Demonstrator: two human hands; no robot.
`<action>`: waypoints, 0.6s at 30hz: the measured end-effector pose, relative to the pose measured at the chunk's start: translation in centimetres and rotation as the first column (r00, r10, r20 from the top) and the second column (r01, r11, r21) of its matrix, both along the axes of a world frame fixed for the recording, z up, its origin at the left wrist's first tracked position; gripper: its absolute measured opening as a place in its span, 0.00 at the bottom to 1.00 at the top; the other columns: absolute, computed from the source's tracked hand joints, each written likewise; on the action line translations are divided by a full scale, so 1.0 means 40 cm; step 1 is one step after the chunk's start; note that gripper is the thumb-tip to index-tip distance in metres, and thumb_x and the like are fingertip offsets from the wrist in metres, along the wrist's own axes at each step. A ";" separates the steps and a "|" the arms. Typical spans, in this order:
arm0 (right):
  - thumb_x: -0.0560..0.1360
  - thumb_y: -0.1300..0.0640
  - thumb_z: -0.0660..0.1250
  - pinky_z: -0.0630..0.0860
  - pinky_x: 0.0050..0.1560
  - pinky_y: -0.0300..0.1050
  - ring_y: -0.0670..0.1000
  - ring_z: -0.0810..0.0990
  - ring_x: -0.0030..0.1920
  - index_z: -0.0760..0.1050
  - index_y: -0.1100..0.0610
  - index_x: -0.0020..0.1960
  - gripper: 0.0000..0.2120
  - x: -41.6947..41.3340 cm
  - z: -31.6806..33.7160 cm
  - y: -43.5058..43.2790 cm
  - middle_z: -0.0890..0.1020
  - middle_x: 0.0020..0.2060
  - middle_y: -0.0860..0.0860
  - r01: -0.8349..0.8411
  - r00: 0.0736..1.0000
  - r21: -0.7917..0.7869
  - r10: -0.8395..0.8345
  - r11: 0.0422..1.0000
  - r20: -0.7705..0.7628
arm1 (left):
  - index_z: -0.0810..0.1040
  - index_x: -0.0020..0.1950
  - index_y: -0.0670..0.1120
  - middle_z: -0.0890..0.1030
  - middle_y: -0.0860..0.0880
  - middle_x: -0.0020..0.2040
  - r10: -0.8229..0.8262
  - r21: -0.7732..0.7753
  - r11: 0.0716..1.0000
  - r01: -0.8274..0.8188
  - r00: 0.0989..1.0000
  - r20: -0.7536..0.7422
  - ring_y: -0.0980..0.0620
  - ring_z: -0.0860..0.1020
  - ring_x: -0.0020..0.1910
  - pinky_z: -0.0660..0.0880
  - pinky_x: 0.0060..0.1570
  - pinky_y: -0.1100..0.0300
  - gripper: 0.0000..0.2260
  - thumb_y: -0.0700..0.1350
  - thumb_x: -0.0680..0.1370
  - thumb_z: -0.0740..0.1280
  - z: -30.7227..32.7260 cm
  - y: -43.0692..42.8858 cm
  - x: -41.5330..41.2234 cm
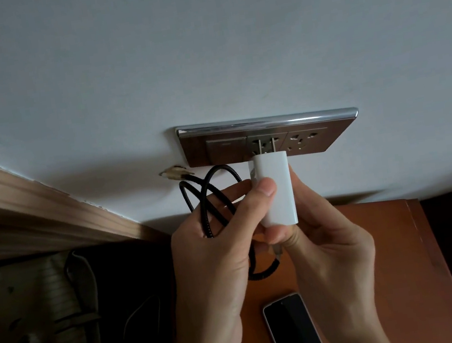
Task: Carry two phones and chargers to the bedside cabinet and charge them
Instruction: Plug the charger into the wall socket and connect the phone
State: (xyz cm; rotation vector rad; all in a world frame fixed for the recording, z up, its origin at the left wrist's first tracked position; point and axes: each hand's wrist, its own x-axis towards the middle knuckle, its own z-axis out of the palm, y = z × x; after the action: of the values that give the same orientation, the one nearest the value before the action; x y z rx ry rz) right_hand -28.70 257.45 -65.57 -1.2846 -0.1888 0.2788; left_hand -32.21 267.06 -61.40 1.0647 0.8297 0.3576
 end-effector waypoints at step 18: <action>0.69 0.36 0.72 0.75 0.34 0.30 0.43 0.82 0.31 0.81 0.44 0.63 0.25 -0.025 0.089 0.004 0.84 0.33 0.48 0.078 0.989 -0.253 -0.043 0.964 0.140 | 0.86 0.39 0.52 0.86 0.48 0.35 -0.265 0.121 0.958 0.262 0.964 0.012 0.52 0.85 0.34 0.81 0.34 0.60 0.09 0.56 0.73 0.73 0.055 0.043 0.004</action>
State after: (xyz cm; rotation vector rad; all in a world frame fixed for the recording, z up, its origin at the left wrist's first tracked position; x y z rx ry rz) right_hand -29.69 257.61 -62.02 -1.5672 -0.2318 0.1684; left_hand -32.06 268.77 -59.20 1.2617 0.6373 0.1969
